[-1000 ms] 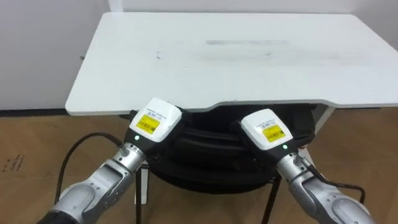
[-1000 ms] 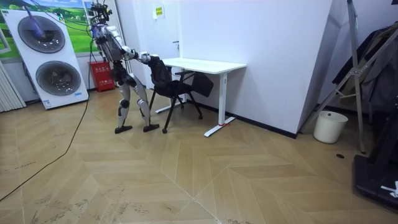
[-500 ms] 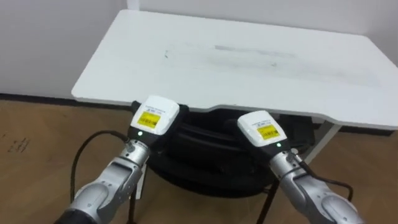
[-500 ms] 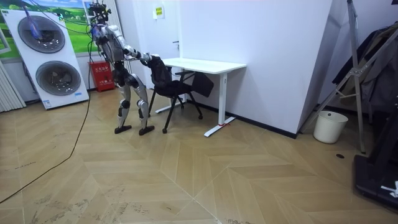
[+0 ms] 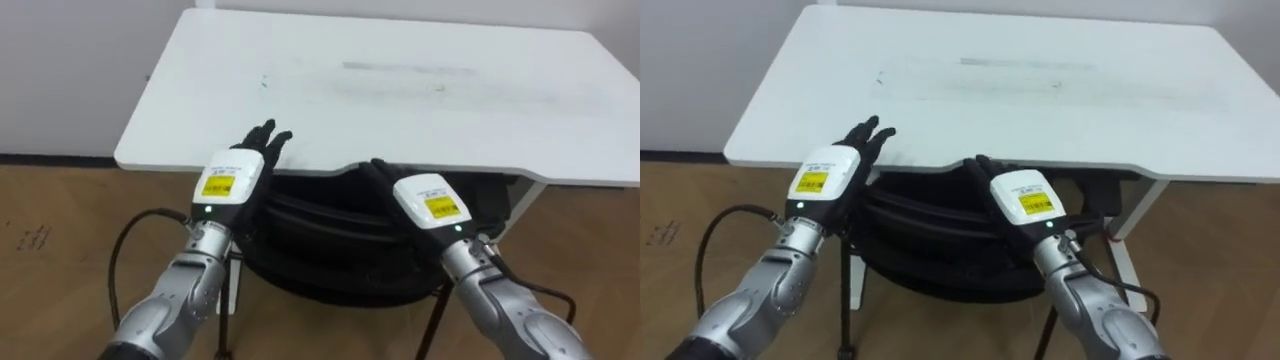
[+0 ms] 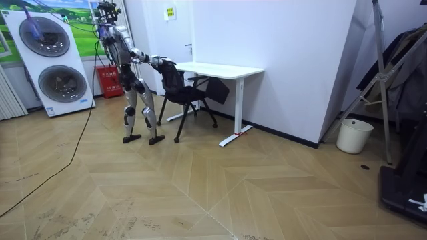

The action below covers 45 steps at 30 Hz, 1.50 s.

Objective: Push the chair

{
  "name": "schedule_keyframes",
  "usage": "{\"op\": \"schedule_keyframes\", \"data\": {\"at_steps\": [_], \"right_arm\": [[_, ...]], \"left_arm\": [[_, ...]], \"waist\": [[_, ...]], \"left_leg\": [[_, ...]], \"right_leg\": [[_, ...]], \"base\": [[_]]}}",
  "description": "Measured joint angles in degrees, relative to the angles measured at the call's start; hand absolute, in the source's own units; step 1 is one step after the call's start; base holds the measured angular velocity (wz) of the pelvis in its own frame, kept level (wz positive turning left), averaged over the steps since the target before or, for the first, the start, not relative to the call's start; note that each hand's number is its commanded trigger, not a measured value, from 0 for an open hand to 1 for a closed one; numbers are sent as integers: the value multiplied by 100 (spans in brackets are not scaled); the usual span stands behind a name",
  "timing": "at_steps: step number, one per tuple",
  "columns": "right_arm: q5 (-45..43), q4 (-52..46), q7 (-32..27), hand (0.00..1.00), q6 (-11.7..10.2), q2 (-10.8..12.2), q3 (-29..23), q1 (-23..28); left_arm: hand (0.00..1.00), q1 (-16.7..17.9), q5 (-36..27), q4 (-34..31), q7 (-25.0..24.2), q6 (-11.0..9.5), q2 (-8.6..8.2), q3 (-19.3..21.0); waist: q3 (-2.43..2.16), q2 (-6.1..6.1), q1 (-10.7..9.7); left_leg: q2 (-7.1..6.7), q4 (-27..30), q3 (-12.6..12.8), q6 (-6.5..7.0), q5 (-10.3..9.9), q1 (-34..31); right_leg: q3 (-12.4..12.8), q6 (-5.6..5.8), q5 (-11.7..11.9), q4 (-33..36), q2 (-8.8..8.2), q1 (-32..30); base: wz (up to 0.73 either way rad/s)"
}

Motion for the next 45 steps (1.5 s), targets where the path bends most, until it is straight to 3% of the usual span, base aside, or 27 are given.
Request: {"op": "schedule_keyframes", "data": {"at_steps": [4,9,12,14,16,17,19,20,21,22,24,27,28,29,30,34,36,38,41,42,45], "right_arm": [[377,-160,9,0,-93,-51,-44,-3],[624,-612,72,0,-189,-138,-345,164],[789,-1156,75,0,-426,-386,-536,286],[778,-1322,74,0,-462,-601,-549,332],[768,-1830,72,0,-539,-967,-609,591],[769,-1946,56,0,-604,-1000,-708,693],[1044,-2732,-527,0,-737,-1007,-1715,1011],[1312,-2906,-795,0,-725,-1004,-2064,985],[1860,-3054,-1386,0,-643,-987,-2767,771],[2374,-3064,-1929,0,-543,-981,-3415,486],[2936,-3071,-2547,0,-438,-985,-4237,301],[3509,-2946,-3274,0,-281,-973,-4816,683],[3555,-2883,-3392,0,-163,-925,-4861,965],[3574,-2826,-3422,0,-109,-918,-4858,1089],[3651,-2708,-3426,0,26,-912,-4844,1256],[3888,-2324,-3650,0,315,-908,-4857,1344],[3938,-2303,-3803,0,350,-895,-4857,1379],[3990,-2302,-3976,0,351,-832,-4858,1430],[4414,-2282,-4217,0,349,-541,-4860,1678],[4736,-2242,-4235,0,346,-347,-4866,1777],[5894,-1650,-4199,0,305,-16,-4874,1983]], "left_arm": [[0,-4,-175,-69,11,-3,20,224],[0,15,-358,-469,35,-11,60,743],[0,50,-396,-716,51,-18,172,1215],[0,83,-550,-832,115,-101,189,1414],[0,103,-892,-1498,853,-469,101,2226],[0,104,-977,-1723,1043,-549,102,2450],[0,181,-1418,-2563,1755,-827,178,3385],[0,213,-1649,-2696,1894,-871,251,3489],[0,332,-2094,-2885,2107,-921,388,3607],[0,515,-2471,-2978,2226,-934,477,3681],[0,906,-2809,-2986,2365,-939,518,3736],[0,1434,-3075,-2869,2459,-734,517,3981],[0,1531,-3213,-2825,2482,-619,517,4087],[0,1558,-3298,-2805,2490,-548,515,4125],[0,1582,-3439,-2791,2491,-404,511,4179],[0,1587,-4018,-2791,2475,-243,511,4214],[0,1589,-4243,-2763,2482,-234,501,4214],[0,1592,-4381,-2594,2528,-228,496,4214],[0,1666,-4440,-2127,2582,-216,473,4178],[0,1739,-4566,-1955,2592,-157,448,4111],[0,2112,-5017,-1391,2485,-111,289,3867]], "waist": [[60,111,-1],[54,171,9],[40,189,-24],[40,190,-31],[39,189,5],[38,191,-3],[17,232,-91],[-3,254,-95],[-55,304,-83],[-54,283,-62],[-79,324,27],[-21,254,57],[17,184,46],[23,178,51],[-25,128,63],[-78,181,49],[-72,230,36],[-26,280,32],[-25,313,8],[-26,325,-12],[-65,378,-13]], "left_leg": [[-3,-3,69,20,14,-16],[-38,-4,60,53,78,-149],[-62,0,35,65,128,-194],[-85,2,-1,73,171,-242],[-86,-33,3,76,206,-243],[-86,-45,6,76,207,-221],[-84,-128,9,82,214,-83],[-83,-148,17,83,212,-39],[-71,-196,32,93,204,45],[-62,-226,42,101,182,149],[-45,-232,86,90,125,269],[-47,-207,89,116,70,278],[-43,-208,111,125,65,266],[-42,-208,124,126,64,247],[-45,-202,129,129,64,177],[-40,-229,166,94,61,206],[-40,-258,212,128,78,220],[-40,-317,234,137,73,283],[-24,-330,236,145,28,292],[-18,-337,235,156,19,290],[-9,-342,233,192,-28,292]], "right_leg": [[2,7,69,-77,-8,-10],[0,12,119,-79,-55,-121],[-5,14,154,-86,-91,-142],[-1,33,178,-128,-118,-157],[3,25,227,-194,-122,-147],[2,25,227,-191,-121,-138],[1,28,207,-199,-116,-46],[1,31,194,-219,-115,-4],[8,47,192,-314,-108,90],[80,55,192,-369,-75,193],[125,63,173,-371,-41,296],[118,71,162,-366,-47,321],[118,73,162,-382,-45,312],[118,74,163,-379,-46,291],[92,76,165,-360,-62,222],[49,62,157,-346,-57,186],[90,63,144,-329,-44,153],[125,67,82,-262,-28,152],[125,69,29,-253,-9,149],[125,69,26,-263,-3,150],[117,30,26,-260,-1,156]], "base": [[-8],[1],[9],[16],[-2],[-7],[-6],[-7],[-8],[-12],[-9],[-1],[-5],[-4],[-4],[-6],[-12],[-8],[0],[0],[0]]}}
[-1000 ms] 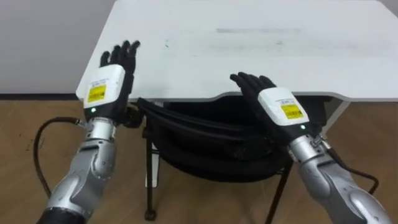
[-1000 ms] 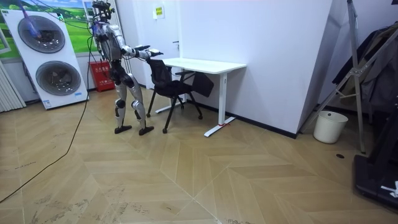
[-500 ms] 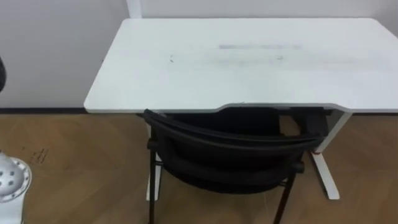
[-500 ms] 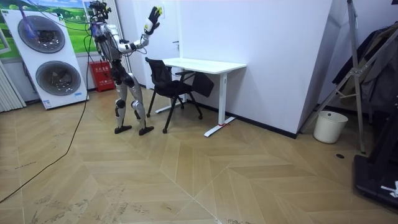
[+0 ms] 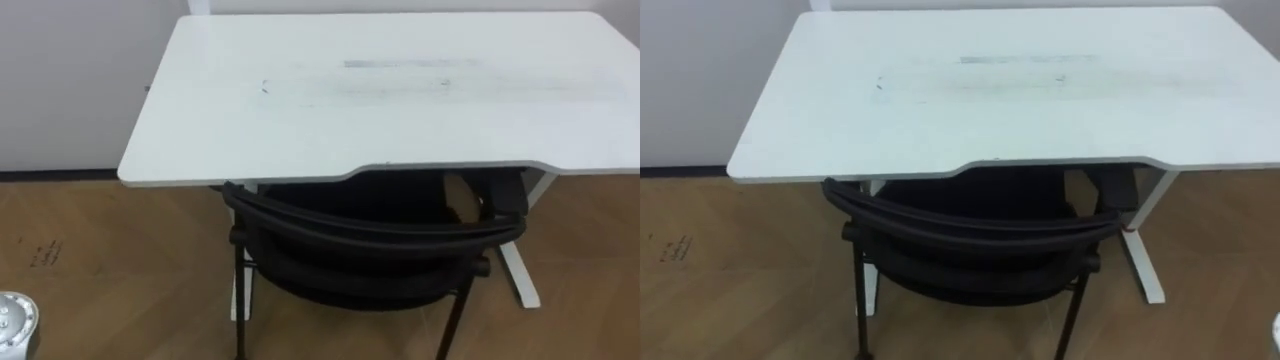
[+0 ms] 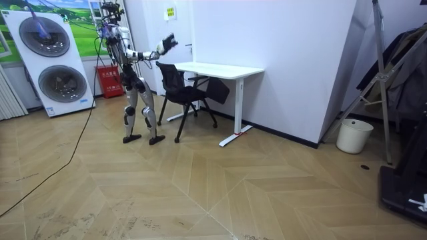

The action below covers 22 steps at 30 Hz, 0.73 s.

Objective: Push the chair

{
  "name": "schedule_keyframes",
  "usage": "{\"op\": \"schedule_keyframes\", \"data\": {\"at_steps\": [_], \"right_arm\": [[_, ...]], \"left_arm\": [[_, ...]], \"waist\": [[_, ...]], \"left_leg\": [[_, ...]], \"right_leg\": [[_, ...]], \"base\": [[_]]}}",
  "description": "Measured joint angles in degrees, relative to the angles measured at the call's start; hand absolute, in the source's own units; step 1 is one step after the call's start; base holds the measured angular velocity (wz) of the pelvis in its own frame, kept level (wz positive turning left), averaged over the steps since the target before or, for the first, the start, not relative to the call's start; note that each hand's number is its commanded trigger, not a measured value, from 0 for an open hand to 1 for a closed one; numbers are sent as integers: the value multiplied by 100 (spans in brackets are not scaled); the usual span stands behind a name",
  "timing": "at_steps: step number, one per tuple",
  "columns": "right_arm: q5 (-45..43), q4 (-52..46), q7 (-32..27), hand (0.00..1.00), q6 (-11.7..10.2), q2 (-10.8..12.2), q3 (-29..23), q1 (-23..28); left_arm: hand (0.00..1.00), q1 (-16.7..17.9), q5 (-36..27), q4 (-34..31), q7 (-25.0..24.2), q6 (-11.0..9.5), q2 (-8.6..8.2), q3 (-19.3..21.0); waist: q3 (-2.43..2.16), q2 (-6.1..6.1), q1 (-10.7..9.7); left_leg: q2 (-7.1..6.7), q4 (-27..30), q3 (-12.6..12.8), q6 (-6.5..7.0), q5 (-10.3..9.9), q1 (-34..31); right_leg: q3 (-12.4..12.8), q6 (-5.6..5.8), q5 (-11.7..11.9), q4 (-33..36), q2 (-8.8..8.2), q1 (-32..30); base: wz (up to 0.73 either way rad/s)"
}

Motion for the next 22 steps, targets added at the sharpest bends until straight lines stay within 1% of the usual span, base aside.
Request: {"op": "schedule_keyframes", "data": {"at_steps": [1,2,4,5,6,7,8,9,10,11,13,14,15,16,17,19,20,21,22], "right_arm": [[681,450,136,0,-3,116,1,104],[1047,674,251,0,5,175,-2,159],[2467,1725,843,0,11,461,6,419],[2729,2064,1021,0,11,520,10,439],[3146,2782,1407,0,22,630,15,488],[3510,3345,1800,0,29,755,16,568],[3621,3627,1984,0,35,810,17,583],[3709,4221,2347,0,44,879,18,574],[3722,4807,2720,0,66,896,71,580],[3724,5081,2903,0,92,900,127,568],[3720,5866,3567,0,316,962,155,557],[3713,6027,3695,0,376,969,179,541],[3687,6249,3899,0,479,988,367,507],[3652,6370,4071,0,559,1019,565,499],[3617,6374,4143,0,604,1035,626,495],[3566,6444,4403,0,656,1085,791,336],[3558,6498,4464,0,657,1085,802,302],[3547,6514,4540,0,684,1086,899,138],[3538,6491,4604,0,693,1087,1072,33]], "left_arm": [[0,136,-252,357,-75,4,-77,-138],[0,215,-369,529,-149,6,-118,-197],[0,607,-813,1314,-478,0,-295,-397],[0,664,-916,1592,-593,5,-332,-417],[0,776,-1076,2083,-804,40,-443,-401],[0,882,-1193,2390,-1005,110,-543,-397],[0,942,-1220,2528,-1111,122,-580,-398],[0,974,-1219,2960,-1335,109,-621,-394],[0,989,-1218,3374,-1566,112,-649,-384],[0,1012,-1213,3529,-1690,114,-663,-382],[0,1048,-1196,3930,-2164,169,-726,-333],[0,1046,-1191,3999,-2265,205,-746,-306],[0,1022,-1161,4104,-2420,285,-788,-289],[0,1009,-1055,4167,-2546,341,-861,-295],[0,1006,-990,4233,-2610,349,-904,-295],[0,886,-825,4512,-2817,454,-1052,-295],[0,870,-810,4523,-2868,491,-1090,-295],[0,770,-807,4550,-2950,523,-1145,-327],[0,719,-805,4646,-3006,547,-1157,-427]], "waist": [[-6,13,-4],[-11,15,-12],[-22,44,-43],[-21,50,-51],[-20,62,-98],[-15,78,-122],[-13,89,-138],[16,88,-130],[11,122,-148],[5,142,-159],[7,135,-277],[6,128,-281],[8,114,-285],[8,110,-281],[8,113,-281],[11,114,-281],[12,113,-281],[13,112,-255],[15,110,-223]], "left_leg": [[4,-1,-5,11,-22,3],[6,-1,-8,17,-34,5],[36,0,-17,27,-94,25],[43,4,-18,27,-111,30],[49,8,-27,38,-134,30],[49,13,-44,53,-160,27],[49,17,-43,59,-170,29],[51,2,-31,72,-187,75],[51,10,-6,87,-218,114],[50,23,-2,93,-233,123],[36,44,-19,120,-262,147],[36,46,-18,124,-264,148],[39,50,-9,127,-274,156],[44,52,-3,126,-282,163],[47,51,1,127,-286,165],[54,52,15,122,-297,175],[54,53,15,121,-299,176],[53,53,15,122,-300,175],[53,53,15,120,-302,175]], "right_leg": [[-7,3,-19,-1,1,8],[-11,4,-32,-1,3,8],[-30,0,-91,0,28,35],[-29,1,-106,2,35,41],[-32,12,-141,11,39,44],[-30,27,-179,26,37,45],[-28,32,-191,31,38,48],[-27,38,-218,45,40,79],[-36,42,-266,108,40,82],[-38,43,-290,139,39,83],[-48,64,-364,246,24,83],[-52,66,-369,260,21,83],[-103,62,-379,280,10,79],[-221,53,-377,280,-4,80],[-251,49,-376,280,-6,80],[-315,37,-371,278,-8,79],[-318,36,-370,276,-8,79],[-319,36,-370,276,-8,76],[-320,36,-370,274,-7,75]], "base": [[0],[4],[2],[0],[6],[7],[0],[-5],[-6],[0],[7],[0],[0],[-3],[-4],[-4],[0],[0],[0]]}}
